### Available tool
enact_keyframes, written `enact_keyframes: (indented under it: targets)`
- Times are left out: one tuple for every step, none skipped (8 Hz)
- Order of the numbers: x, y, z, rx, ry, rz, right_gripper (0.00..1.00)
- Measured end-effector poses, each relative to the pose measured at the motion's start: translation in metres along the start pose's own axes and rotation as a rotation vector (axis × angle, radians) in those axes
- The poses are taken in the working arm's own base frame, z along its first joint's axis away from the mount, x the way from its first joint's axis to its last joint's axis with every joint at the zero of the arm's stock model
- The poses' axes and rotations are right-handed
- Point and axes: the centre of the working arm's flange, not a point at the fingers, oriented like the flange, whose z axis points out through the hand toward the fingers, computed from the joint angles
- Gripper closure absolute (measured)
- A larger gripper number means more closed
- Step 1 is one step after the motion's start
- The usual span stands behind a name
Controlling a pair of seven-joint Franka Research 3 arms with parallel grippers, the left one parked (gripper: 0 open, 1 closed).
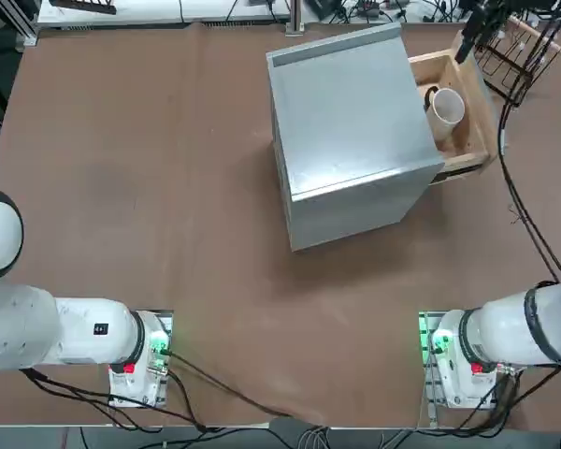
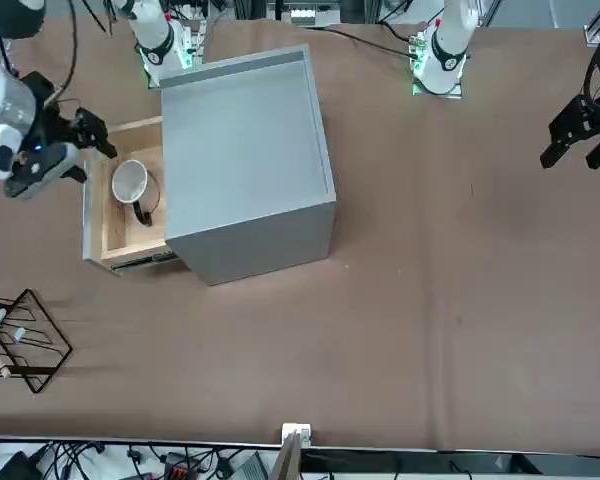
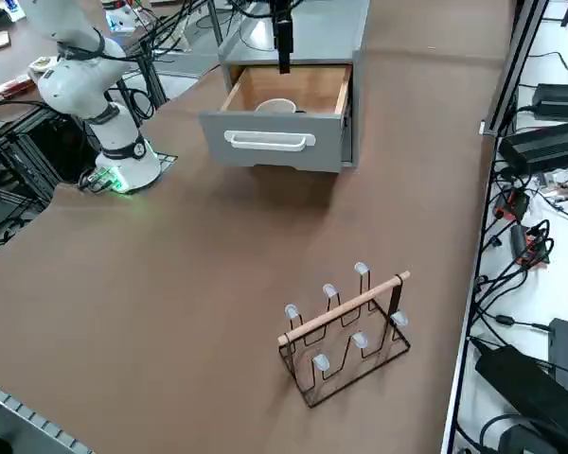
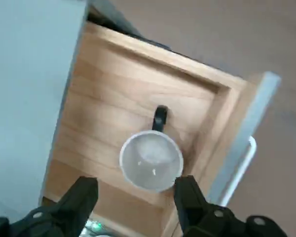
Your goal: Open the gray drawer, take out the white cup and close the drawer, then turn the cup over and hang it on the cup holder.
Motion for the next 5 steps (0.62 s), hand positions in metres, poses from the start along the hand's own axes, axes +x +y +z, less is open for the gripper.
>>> enact_keyframes:
  targets:
    - [-0.004,-0.005,0.014,-0.019,0.023,-0.056,0.06]
    - [-0.014,-0.007,0.031,-0.034,0.042,-0.123,0.06]
    - [-0.025,-0.009,0.044,-0.042,0.047,-0.191,0.06]
    - [-0.031,-0.010,0.053,-0.041,0.042,-0.254,0.06]
    - [-0.032,-0.011,0.058,-0.037,0.033,-0.310,0.06]
